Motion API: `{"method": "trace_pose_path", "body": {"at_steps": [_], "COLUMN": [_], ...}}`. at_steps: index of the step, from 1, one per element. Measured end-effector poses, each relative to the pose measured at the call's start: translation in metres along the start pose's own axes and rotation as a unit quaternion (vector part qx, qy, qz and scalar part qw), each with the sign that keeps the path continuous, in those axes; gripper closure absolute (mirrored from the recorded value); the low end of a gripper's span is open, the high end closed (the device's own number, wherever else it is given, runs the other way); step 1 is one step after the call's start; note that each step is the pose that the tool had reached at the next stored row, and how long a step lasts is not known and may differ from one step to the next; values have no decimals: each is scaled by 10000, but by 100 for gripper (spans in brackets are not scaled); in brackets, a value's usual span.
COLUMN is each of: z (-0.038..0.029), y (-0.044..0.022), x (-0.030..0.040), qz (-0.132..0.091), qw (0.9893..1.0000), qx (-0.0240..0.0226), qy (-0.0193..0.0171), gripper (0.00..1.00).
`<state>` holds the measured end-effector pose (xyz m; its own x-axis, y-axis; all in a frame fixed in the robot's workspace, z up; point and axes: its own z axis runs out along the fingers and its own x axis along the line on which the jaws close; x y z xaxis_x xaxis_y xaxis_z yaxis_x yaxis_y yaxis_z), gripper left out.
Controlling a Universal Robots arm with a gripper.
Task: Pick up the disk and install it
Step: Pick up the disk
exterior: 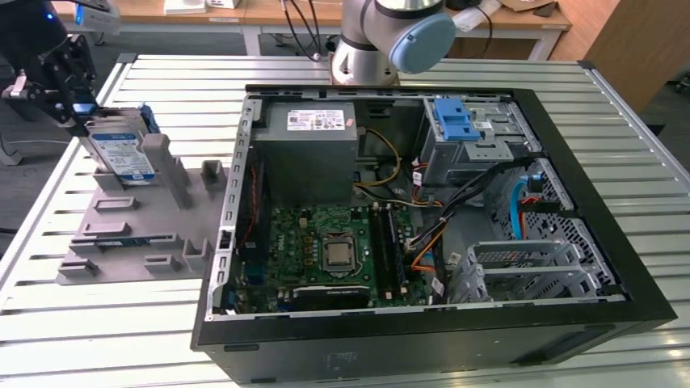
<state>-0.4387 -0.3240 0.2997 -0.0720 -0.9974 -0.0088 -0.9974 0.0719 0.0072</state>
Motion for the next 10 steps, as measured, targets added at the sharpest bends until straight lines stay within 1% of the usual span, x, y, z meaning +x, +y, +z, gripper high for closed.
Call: {"method": "trace_pose_path", "body": {"at_steps": [10], "z": [54], "y": [3], "x": [0], "qz": [-17], "qw": [10000], "qx": [-1], "qy": [3], "gripper": [49]}}
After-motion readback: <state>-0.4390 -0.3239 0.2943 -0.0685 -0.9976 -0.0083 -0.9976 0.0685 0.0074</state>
